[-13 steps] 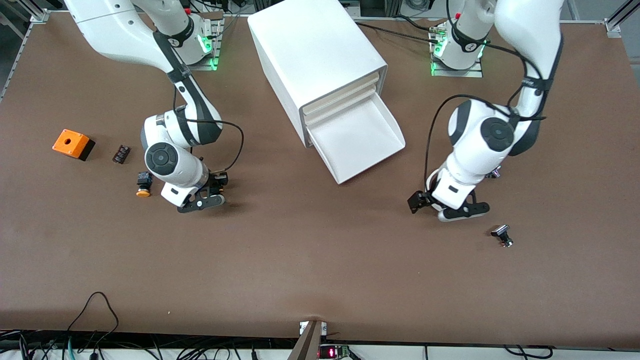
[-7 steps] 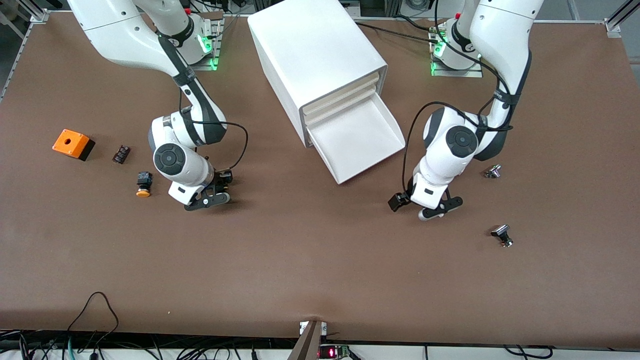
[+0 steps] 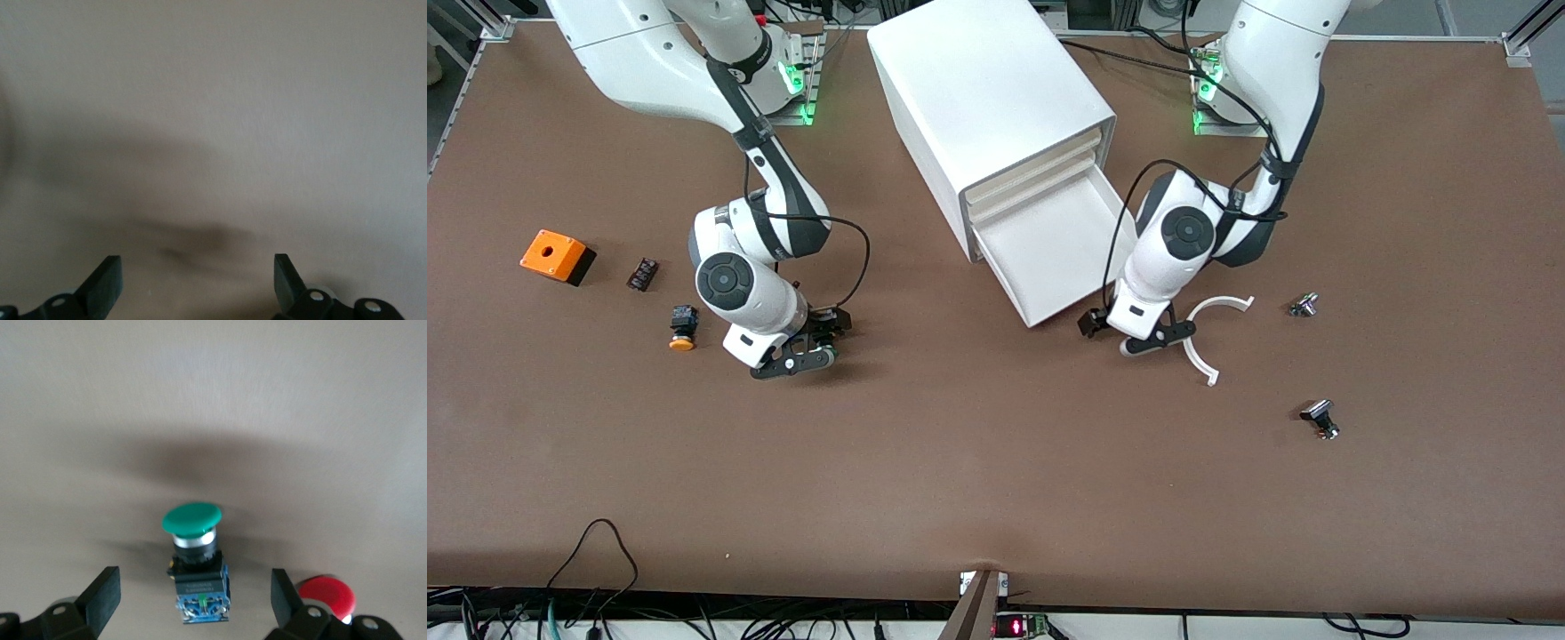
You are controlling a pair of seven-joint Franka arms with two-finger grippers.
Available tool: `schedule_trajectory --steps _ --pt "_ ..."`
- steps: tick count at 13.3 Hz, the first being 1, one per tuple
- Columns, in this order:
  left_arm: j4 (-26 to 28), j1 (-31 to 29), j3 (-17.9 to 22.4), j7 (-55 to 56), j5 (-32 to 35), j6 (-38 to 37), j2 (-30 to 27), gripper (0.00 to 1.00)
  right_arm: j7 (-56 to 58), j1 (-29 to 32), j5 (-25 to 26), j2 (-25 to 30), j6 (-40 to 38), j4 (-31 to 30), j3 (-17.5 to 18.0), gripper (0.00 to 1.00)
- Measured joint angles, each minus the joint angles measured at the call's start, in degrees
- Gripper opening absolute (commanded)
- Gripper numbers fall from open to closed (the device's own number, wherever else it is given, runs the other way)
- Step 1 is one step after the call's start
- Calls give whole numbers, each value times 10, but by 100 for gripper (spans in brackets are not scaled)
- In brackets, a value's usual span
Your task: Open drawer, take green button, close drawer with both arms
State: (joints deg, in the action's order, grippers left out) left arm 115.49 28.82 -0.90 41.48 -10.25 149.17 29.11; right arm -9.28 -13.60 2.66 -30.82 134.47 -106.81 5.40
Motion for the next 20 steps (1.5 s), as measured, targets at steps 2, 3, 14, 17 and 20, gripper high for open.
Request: schedule_trajectory --steps 2,3,14,17,20 --pt "13 0 -12 12 0 -17 -12 100 -14 0 0 16 -19 27 0 100" --pt "17 0 -20 33 -1 -29 -19 100 -19 1 0 23 -42 46 0 100" --pt "42 0 -114 152 -1 -141 -47 100 -125 36 -1 92 -222 186 -21 100" --pt "44 0 -129 155 -1 -146 -47 100 -106 80 7 109 -239 193 -22 100" --pt "49 0 -142 155 -1 -149 -47 100 -72 89 36 131 -258 196 -22 100"
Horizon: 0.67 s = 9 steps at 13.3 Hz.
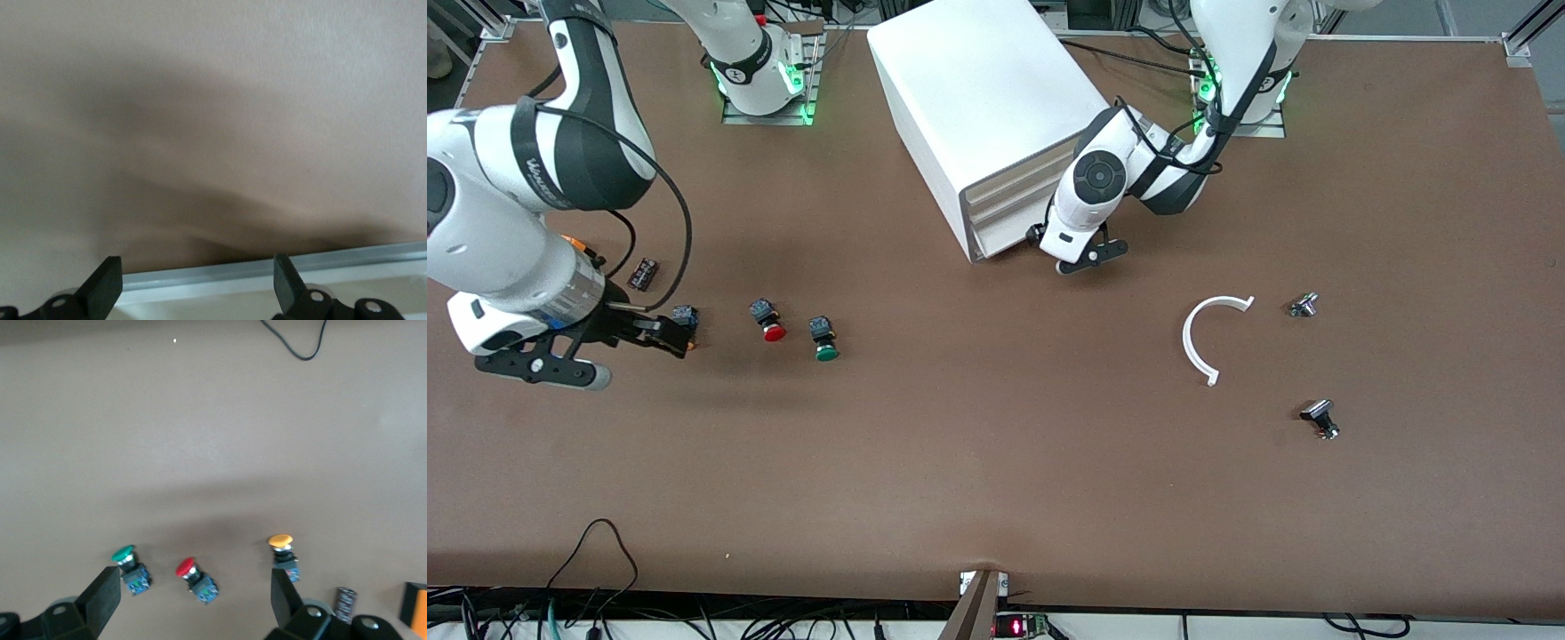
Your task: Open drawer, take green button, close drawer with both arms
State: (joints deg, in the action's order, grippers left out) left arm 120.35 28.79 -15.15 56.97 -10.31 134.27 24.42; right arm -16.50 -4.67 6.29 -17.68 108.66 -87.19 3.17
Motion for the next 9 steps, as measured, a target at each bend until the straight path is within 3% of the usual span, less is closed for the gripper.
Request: schedule_trajectory --steps 6,9 --pt "10 0 -15 0 0 -1 -1 100 105 32 1 87 -66 4 -6 100" --pt "4 -21 3 0 0 9 -16 100 195 38 -3 108 -96 3 -46 100"
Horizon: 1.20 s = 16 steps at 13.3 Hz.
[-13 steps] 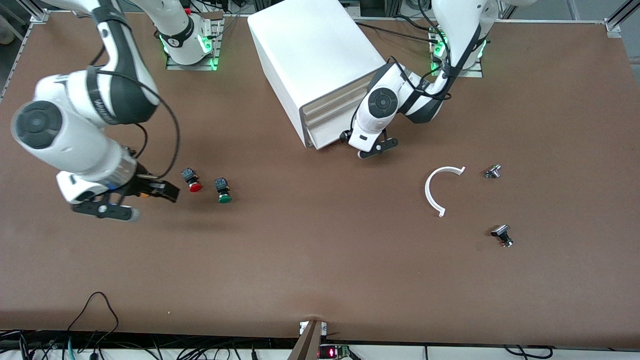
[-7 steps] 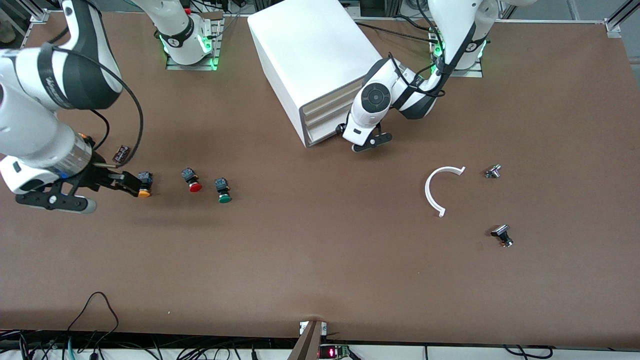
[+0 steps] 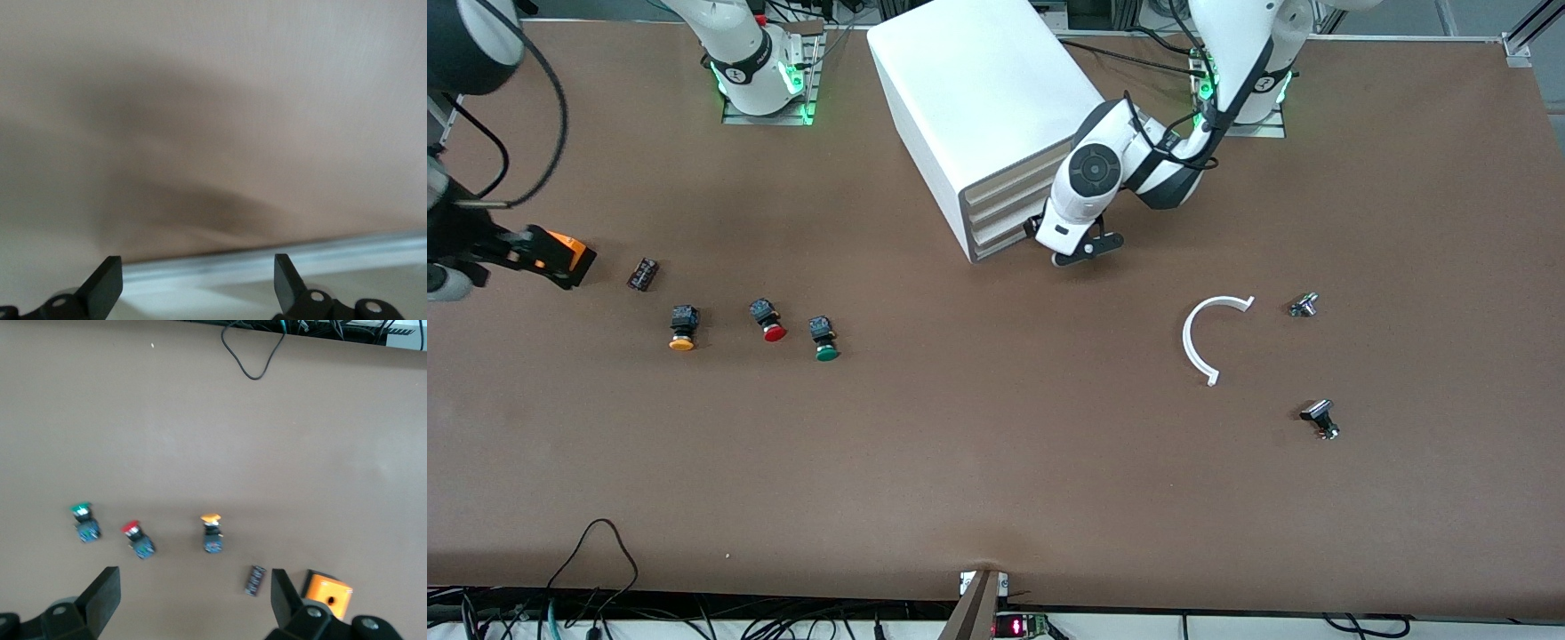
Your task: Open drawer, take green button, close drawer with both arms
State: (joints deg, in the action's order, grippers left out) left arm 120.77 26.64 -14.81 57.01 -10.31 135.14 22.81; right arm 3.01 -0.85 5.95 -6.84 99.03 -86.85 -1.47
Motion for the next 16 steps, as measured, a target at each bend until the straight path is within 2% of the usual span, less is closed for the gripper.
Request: schedule_trajectory --steps 3,5,8,11,13,16 --pt "-35 -77 22 -7 0 -1 -45 100 16 2 -60 0 -30 -1 -34 100" --pt "-48 -114 31 -35 2 -9 -83 100 -1 1 -70 0 -42 -1 -38 100" --pt "-92 -162 61 -166 11 -112 -135 100 -4 1 -68 1 -57 -1 -36 100" --pt "-155 -187 130 -269 13 -220 -175 100 0 1 -64 16 -72 -1 -37 100" --pt "-178 -199 177 -320 13 -277 -203 100 0 1 -64 23 -79 -1 -38 100" --pt "-192 -210 204 -378 39 -338 -245 100 0 1 -53 25 -80 -3 -37 100"
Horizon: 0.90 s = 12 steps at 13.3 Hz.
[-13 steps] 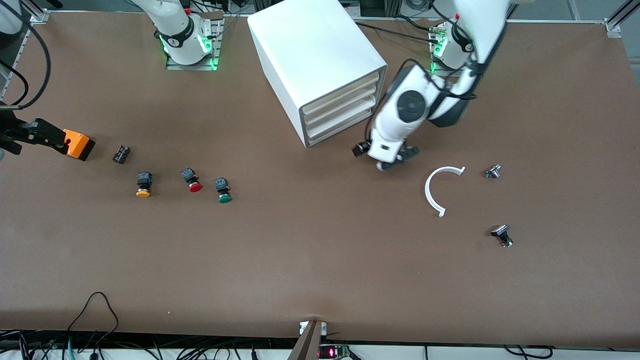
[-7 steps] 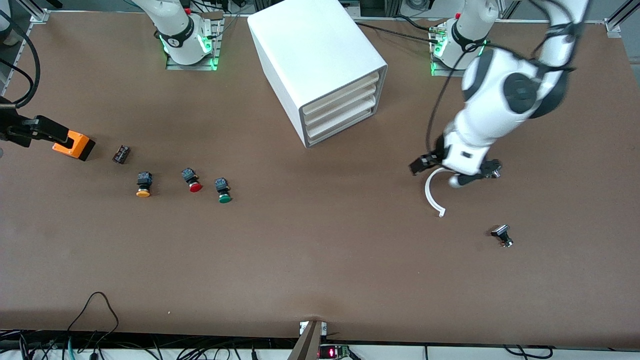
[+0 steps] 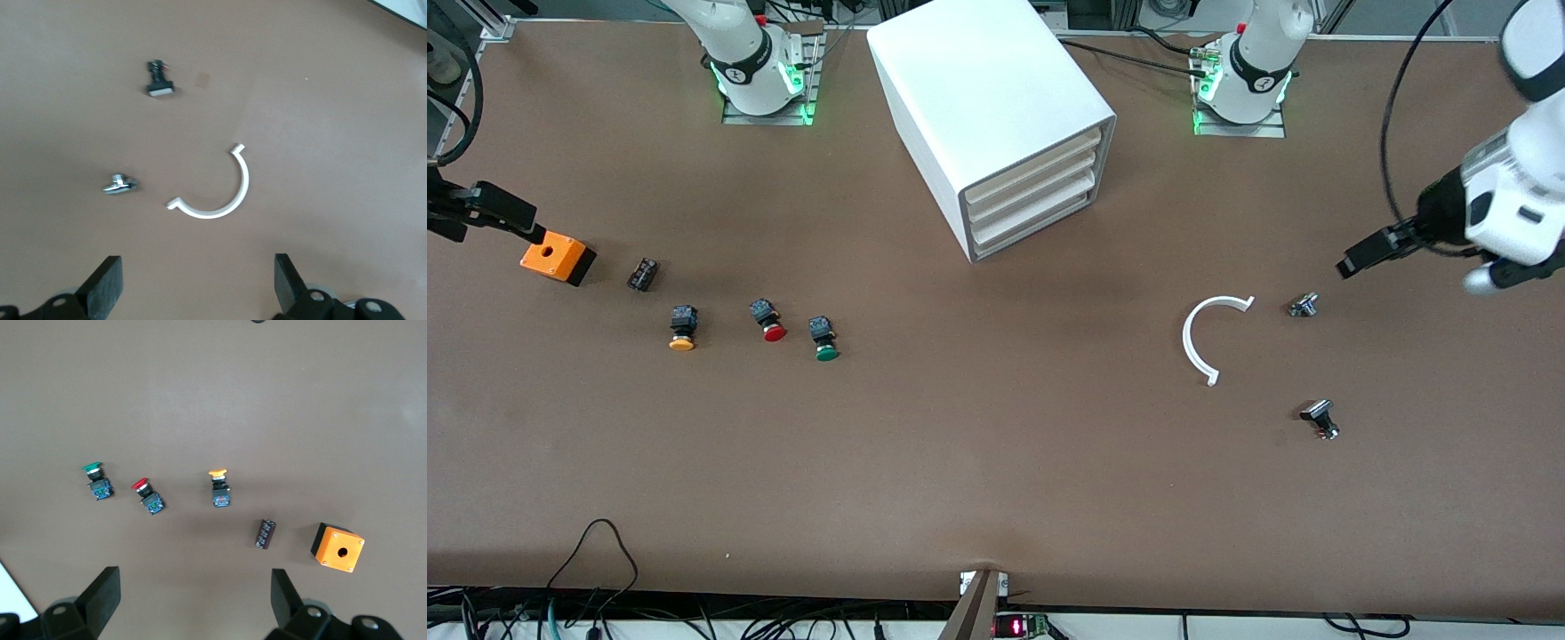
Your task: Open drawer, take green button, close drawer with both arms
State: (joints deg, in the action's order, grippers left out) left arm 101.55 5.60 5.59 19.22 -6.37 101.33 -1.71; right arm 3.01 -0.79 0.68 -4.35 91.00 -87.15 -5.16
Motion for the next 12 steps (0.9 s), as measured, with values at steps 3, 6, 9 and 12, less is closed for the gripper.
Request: schedule_trajectory --steps 3,6,9,12 --pt "-25 -3 -2 -30 53 -40 -12 100 0 0 2 17 -2 -9 0 100" --pt "-26 1 -9 -35 88 -43 2 100 -2 0 2 58 20 -62 4 100" --pt "-29 2 -14 -38 88 -43 10 100 -7 0 2 73 30 -85 6 100" --pt "-30 3 -15 -38 88 -44 11 100 -8 0 2 72 37 -85 6 100"
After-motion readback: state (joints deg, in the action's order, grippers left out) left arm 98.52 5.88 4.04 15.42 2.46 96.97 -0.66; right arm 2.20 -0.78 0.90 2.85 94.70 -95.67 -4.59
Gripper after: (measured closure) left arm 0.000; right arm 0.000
